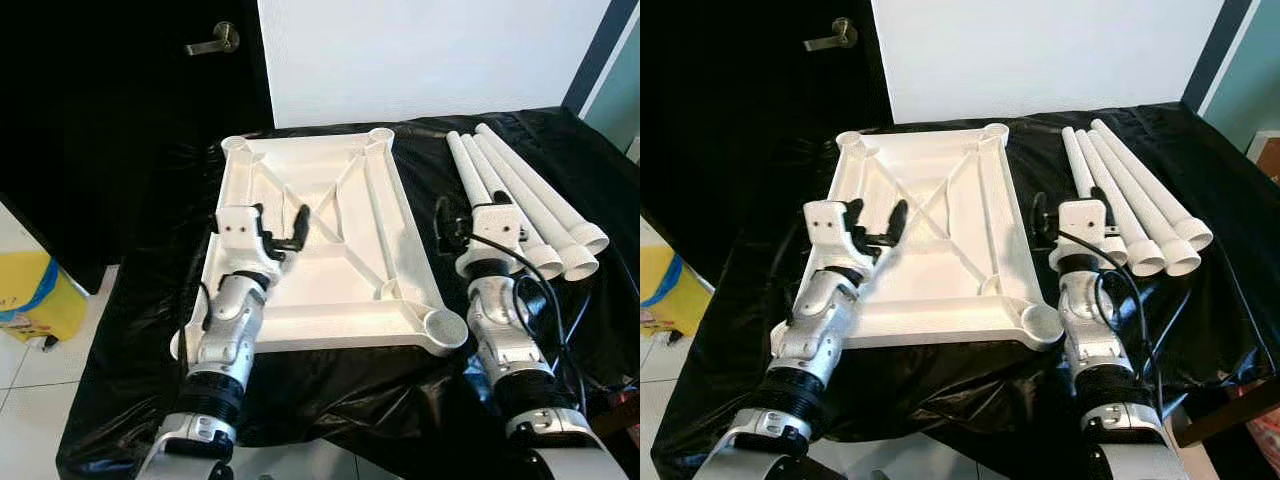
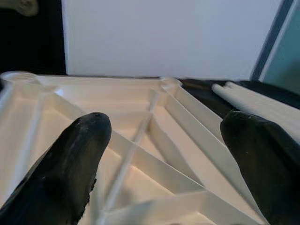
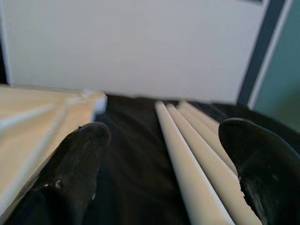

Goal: Building children table

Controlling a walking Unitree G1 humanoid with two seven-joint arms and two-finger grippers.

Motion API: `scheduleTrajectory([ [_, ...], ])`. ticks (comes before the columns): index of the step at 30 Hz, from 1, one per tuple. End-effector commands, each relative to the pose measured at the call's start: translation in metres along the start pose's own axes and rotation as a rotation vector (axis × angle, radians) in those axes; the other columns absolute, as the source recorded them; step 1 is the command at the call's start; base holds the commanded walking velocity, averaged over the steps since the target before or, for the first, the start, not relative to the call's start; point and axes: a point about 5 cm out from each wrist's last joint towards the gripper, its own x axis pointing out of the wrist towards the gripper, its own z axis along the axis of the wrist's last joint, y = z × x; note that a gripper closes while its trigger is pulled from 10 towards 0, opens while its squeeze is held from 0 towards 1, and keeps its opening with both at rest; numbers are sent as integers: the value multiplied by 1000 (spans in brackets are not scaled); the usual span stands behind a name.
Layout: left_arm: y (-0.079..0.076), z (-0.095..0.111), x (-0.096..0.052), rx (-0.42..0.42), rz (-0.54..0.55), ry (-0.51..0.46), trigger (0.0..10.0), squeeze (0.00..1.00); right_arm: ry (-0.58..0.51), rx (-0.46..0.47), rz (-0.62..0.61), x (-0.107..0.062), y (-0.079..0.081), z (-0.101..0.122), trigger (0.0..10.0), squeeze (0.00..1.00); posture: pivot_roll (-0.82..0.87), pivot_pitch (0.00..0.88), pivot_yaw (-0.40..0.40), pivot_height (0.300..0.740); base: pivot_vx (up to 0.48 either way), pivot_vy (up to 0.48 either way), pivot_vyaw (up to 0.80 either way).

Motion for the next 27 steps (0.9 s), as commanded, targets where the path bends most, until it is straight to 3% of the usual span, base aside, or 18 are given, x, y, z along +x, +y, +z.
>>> scheduleTrajectory([
  [1,-13,1,1,-32,-122,25,10000,0,65,13,-26,3,-3,-7,10000,0,-141,0,34,740,0,0,0],
  [2,-18,4,2,-60,-145,23,10000,0,81,12,-28,4,-4,-8,10000,0,-141,0,34,740,0,0,0],
  [4,-33,8,4,-5,-221,30,10000,0,146,1,-34,7,-8,-14,10000,0,-139,0,36,740,0,0,0],
  [9,-44,9,3,48,-285,49,10000,0,197,0,-46,10,-13,-19,10000,0,-139,0,36,740,0,0,0],
  [12,-52,10,0,54,-357,77,10000,0,229,-3,-55,13,-19,-20,10000,0,-141,0,46,740,0,0,0],
  [13,-59,12,-3,39,-430,108,10000,0,260,-4,-58,15,-25,-22,10000,0,-140,0,52,740,0,0,0],
  [18,-60,12,-4,33,-441,117,10000,0,269,-5,-58,15,-26,-22,10000,0,-140,0,52,740,0,0,0],
  [23,-57,13,-1,72,-446,139,10000,0,394,-6,-60,12,-36,-38,10000,0,-144,0,62,740,0,0,0],
  [27,-56,13,-1,82,-439,142,10000,0,419,-6,-60,12,-37,-42,10000,0,-145,0,68,740,0,0,0],
])
